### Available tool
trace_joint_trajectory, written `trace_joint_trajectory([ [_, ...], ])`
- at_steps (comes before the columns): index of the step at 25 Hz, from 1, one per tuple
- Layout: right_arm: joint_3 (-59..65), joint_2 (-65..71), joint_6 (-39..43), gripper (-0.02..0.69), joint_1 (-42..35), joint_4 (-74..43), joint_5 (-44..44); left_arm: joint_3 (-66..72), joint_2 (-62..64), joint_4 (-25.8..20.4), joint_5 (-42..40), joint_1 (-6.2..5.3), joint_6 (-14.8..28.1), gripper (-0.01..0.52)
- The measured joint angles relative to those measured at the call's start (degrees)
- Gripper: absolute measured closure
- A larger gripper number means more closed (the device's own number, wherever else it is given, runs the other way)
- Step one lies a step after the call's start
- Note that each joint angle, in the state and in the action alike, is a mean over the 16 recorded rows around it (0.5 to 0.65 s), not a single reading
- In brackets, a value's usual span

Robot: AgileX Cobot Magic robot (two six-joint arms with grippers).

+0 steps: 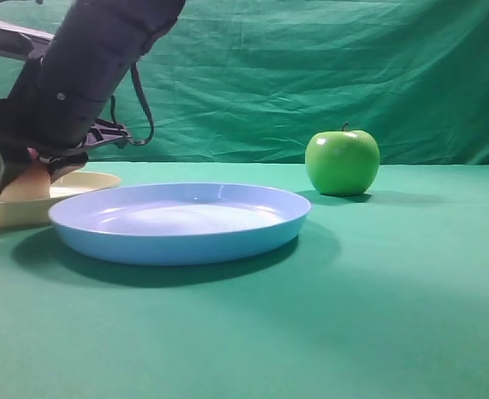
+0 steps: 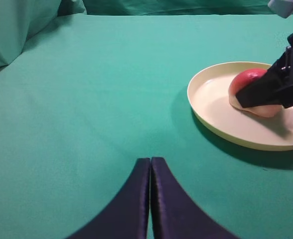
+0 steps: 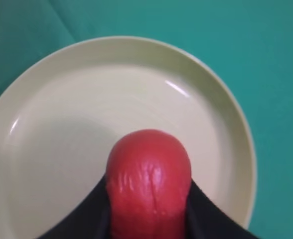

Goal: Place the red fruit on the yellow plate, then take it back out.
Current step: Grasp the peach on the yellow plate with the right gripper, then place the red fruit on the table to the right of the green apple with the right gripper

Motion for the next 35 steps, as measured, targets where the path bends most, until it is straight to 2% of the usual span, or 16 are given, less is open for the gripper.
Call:
trace_joint_trajectory([
  [8, 3.9, -12.0, 7.5, 0.453, -2.6, -8.4, 9.7, 0.0, 0.0, 0.0, 0.0, 0.00, 0.0, 0.514],
  [14, 15.6, -24.5, 10.7, 0.462, -6.2, -10.2, 11.2, 0.0, 0.0, 0.0, 0.0, 0.00, 0.0, 0.514],
  [26, 53.9, -52.7, 15.4, 0.466, -17.8, -10.5, 0.8, 0.0, 0.0, 0.0, 0.0, 0.00, 0.0, 0.514],
  [35, 75.3, -60.3, 16.4, 0.466, -24.2, -10.8, -11.3, 0.0, 0.0, 0.0, 0.0, 0.00, 0.0, 0.514],
])
